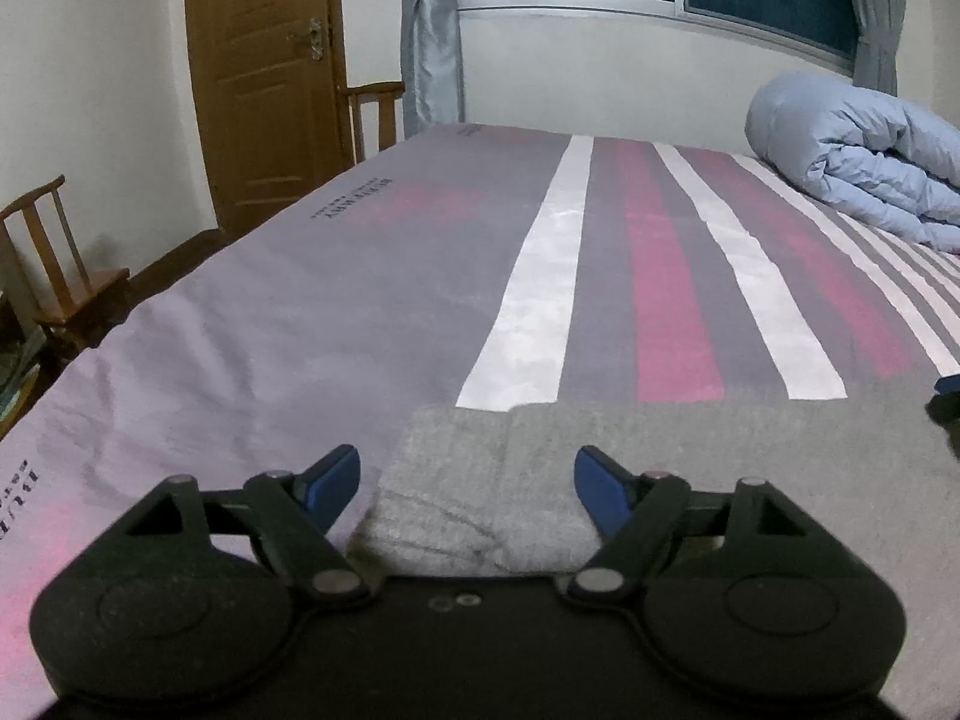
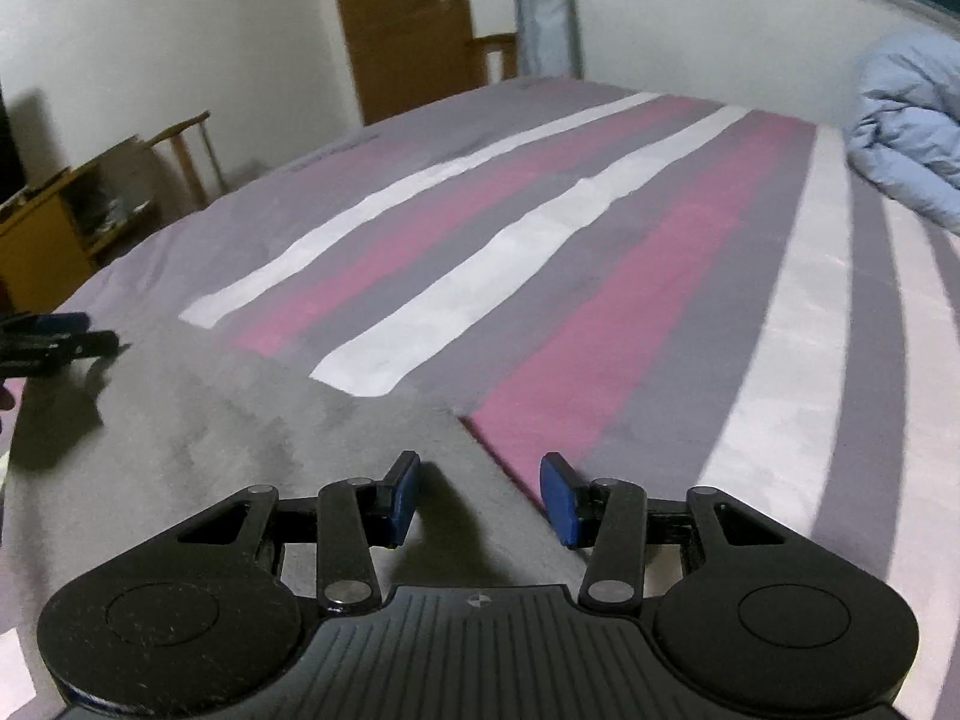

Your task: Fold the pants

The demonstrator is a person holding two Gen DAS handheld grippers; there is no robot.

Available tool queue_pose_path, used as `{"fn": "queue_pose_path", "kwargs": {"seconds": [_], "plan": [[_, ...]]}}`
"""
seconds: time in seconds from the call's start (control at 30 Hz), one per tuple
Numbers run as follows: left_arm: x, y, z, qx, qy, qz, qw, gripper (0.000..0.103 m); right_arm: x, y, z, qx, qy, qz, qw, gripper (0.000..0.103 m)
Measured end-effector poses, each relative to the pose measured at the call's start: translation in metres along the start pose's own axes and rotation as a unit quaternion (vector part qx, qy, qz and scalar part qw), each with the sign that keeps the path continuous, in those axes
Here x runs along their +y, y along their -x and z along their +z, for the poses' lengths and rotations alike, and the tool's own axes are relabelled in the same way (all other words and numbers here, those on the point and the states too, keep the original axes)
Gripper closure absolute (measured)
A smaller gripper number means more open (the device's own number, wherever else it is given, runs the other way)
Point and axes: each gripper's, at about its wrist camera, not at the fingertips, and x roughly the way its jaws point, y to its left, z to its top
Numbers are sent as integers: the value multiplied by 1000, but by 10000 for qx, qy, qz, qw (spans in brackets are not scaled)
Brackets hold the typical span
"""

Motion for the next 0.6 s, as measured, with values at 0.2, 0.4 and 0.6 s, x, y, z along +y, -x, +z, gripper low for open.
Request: {"fn": "queue_pose_path", "kwargs": {"seconds": [0.2,0.4,0.6], "plan": [[1,-8,0,21,83,-44,10000,32,-3,-12,5,268,188,138,9994,93],[-5,-6,1,-179,48,113,9998,32,17,-7,6,49,665,-324,9972,100],[-11,-24,-6,-26,-163,223,9996,26,14,-22,-1,95,383,-644,9971,100]]}}
